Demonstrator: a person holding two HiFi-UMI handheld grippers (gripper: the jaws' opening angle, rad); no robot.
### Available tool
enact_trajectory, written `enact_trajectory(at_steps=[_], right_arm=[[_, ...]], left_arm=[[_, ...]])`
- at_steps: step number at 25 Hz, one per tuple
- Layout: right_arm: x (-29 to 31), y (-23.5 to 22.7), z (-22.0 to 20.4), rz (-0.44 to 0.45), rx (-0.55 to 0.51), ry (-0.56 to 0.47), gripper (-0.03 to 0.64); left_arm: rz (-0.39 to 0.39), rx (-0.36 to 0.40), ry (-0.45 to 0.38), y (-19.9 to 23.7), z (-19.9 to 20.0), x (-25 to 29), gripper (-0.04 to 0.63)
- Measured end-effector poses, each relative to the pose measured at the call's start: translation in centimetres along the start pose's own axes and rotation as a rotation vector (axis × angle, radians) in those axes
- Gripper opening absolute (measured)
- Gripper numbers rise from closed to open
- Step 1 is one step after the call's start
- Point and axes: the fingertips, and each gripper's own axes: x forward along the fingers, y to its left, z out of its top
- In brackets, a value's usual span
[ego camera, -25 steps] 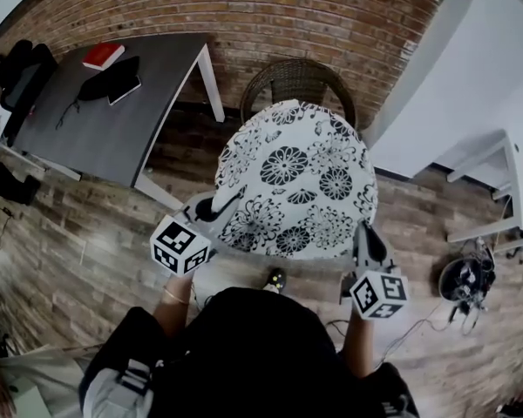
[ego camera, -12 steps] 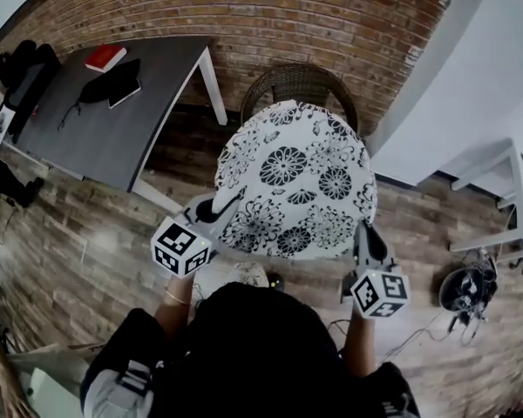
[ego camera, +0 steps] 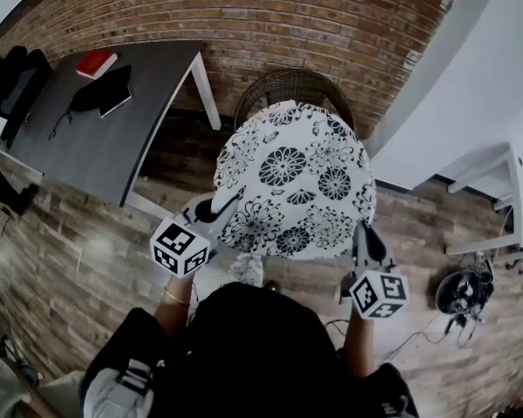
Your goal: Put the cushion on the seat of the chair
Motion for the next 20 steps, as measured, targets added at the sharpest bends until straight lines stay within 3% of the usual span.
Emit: enact_trajectory(at_steps=[20], right_arm=[[-0.3, 0.4, 0.9, 0.013, -0.028, 0.018, 0.012]], left_arm=[[0.002, -0.014, -0.013, -0.5, 0.0, -0.1, 0.025]])
